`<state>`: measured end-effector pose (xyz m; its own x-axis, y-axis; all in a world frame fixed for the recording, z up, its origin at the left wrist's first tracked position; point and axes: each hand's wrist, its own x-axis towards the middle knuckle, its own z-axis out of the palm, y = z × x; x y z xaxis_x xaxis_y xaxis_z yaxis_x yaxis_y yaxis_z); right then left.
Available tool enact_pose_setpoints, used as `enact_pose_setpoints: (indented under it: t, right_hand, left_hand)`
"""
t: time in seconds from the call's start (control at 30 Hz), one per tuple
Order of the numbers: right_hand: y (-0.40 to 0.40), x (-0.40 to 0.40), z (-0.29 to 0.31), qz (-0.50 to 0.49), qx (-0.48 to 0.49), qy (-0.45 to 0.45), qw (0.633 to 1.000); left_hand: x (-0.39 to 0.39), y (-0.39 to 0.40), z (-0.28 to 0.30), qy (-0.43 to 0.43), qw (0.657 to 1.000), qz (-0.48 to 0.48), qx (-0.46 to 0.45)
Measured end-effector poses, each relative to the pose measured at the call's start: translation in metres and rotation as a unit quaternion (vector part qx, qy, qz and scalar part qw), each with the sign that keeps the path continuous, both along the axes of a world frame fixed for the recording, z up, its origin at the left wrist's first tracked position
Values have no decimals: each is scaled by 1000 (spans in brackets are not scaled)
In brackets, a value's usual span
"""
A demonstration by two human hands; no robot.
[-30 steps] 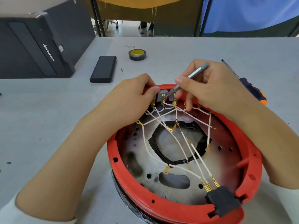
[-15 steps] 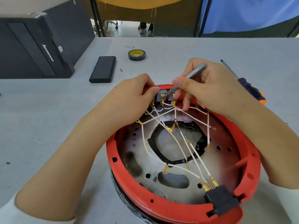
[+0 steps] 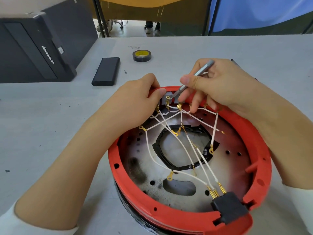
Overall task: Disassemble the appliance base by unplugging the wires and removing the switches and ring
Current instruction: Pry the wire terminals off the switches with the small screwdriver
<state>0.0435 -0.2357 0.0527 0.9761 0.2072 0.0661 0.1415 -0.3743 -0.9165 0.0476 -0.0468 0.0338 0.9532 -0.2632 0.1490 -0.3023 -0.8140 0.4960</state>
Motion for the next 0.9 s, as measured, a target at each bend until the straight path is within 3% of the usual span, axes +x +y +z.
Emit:
enact_pose_setpoints:
  t: [0.13,0.3,0.4,0.63,0.9]
  right_hand:
    - [1,3,-1,-16,1,10,1000]
    - [1,-2,-10,-14,-36,-88,995]
    - [0,-2,-11,-5,-26,-98,995]
    - [3,-5,-9,-3,-35,-88,995]
    - [3,1,1,-7,-39,-16,999]
  left_hand:
    - [0,0,-1,1,1000,0,-1]
    - [0,2,0,9,1000,-6,-16]
    - [-1,2,-1,7,1000,-8,-15]
    - [0,2,-2,0,1000,-10,-11]
    - [1,0,-2,-3,1000,-5,0]
